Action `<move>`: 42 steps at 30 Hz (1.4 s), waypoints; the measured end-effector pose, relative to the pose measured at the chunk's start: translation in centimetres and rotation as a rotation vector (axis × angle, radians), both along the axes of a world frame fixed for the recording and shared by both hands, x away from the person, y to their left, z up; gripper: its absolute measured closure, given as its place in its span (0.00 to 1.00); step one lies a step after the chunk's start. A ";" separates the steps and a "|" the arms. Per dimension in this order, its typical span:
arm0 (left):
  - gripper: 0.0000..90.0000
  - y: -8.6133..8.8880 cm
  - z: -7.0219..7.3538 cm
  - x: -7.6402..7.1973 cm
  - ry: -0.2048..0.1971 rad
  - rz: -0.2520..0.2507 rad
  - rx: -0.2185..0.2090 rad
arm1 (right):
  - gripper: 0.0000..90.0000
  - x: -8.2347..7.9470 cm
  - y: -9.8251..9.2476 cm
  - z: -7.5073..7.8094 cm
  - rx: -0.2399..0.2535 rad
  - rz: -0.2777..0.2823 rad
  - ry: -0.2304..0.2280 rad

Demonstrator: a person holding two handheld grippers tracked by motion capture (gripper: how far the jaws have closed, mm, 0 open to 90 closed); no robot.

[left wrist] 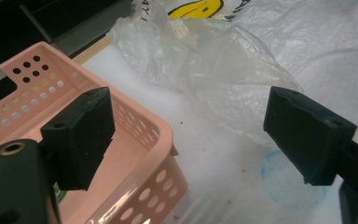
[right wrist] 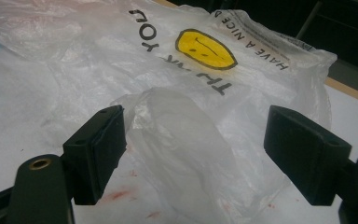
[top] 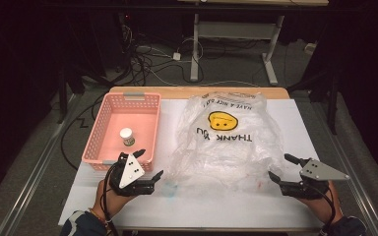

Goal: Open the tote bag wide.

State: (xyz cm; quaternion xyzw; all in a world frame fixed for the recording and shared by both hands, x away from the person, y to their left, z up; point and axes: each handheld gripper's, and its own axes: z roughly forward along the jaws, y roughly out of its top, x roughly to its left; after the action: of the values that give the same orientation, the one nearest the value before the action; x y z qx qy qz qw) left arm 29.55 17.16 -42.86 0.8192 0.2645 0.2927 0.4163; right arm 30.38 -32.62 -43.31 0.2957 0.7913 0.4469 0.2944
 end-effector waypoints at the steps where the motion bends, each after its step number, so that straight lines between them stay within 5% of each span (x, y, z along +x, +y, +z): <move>1: 0.17 0.0 0.0 0.0 0.001 0.000 0.003 | 0.24 0.0 0.0 0.0 -0.003 0.001 -0.005; 16: 0.17 0.1 -0.2 0.0 0.012 -0.005 0.016 | 0.25 0.0 0.1 1.0 0.022 -0.010 -0.037; 24: 0.17 0.1 -0.3 -0.1 0.015 -0.004 0.014 | 0.29 1.9 -0.6 3.6 0.045 -0.075 -0.093; 28: 0.18 0.0 -0.4 0.0 0.021 -0.008 0.018 | 0.31 4.6 -1.6 4.4 0.056 -0.140 -0.070; 32: 0.18 -0.2 -0.6 0.2 0.029 -0.013 0.026 | 0.37 9.2 -2.5 3.9 0.059 -0.205 0.012; 37: 0.18 -0.4 -0.7 0.3 0.034 -0.015 0.032 | 0.45 15.1 -2.0 1.3 -0.038 -0.268 0.144; 42: 0.18 -0.4 -0.8 0.3 0.040 -0.023 0.034 | 0.57 19.1 -0.7 -0.5 -0.153 -0.339 0.168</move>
State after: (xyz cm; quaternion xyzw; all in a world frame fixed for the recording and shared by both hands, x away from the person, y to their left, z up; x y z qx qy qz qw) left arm 29.87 16.80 -43.64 0.8348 0.2583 0.2757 0.4004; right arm 49.52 -33.31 -43.83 0.4376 0.7838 0.3031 0.3198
